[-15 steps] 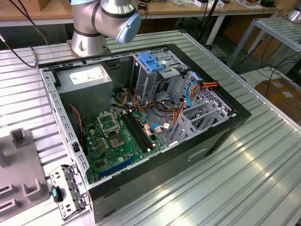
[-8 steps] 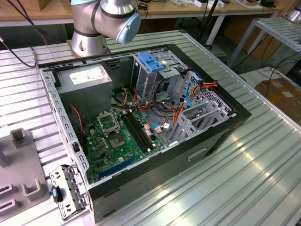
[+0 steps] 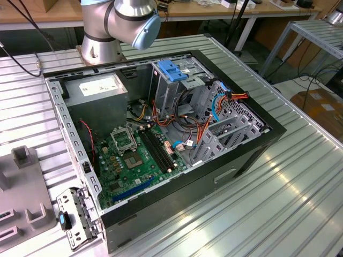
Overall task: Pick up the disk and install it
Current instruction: 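Reach for the disk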
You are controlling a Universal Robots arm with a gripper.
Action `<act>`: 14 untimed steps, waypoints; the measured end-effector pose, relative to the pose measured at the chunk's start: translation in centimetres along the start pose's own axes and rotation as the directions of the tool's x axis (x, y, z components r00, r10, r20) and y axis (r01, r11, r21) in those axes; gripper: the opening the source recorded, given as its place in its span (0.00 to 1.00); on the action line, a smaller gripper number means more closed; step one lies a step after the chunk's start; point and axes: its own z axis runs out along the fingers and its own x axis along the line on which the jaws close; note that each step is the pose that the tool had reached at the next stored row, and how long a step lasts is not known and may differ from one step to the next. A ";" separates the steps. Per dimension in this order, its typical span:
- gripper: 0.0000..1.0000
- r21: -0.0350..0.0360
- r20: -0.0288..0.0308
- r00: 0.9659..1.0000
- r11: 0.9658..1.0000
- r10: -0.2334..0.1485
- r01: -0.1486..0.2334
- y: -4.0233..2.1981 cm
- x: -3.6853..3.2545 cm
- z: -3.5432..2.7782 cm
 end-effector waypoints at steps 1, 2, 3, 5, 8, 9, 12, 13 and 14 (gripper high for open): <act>0.11 0.000 0.000 1.000 1.000 0.000 0.000 0.00 0.02 0.00; 0.11 0.000 0.000 1.000 1.000 0.000 0.000 0.00 0.04 0.00; 0.11 0.000 0.000 1.000 1.000 0.000 0.000 0.00 0.04 0.00; 0.11 0.000 0.000 1.000 1.000 0.000 0.000 0.02 -0.07 -0.01; 0.11 0.000 0.001 1.000 1.000 0.000 0.000 0.03 -0.27 -0.04; 0.11 0.000 0.001 1.000 1.000 0.000 0.000 0.04 -0.50 0.15; 0.11 0.000 0.003 1.000 1.000 0.000 0.000 0.06 -0.71 0.13; 0.11 0.000 0.003 1.000 1.000 0.000 0.000 0.06 -0.78 0.13; 0.11 0.000 0.003 1.000 1.000 0.000 0.000 0.07 -0.86 0.12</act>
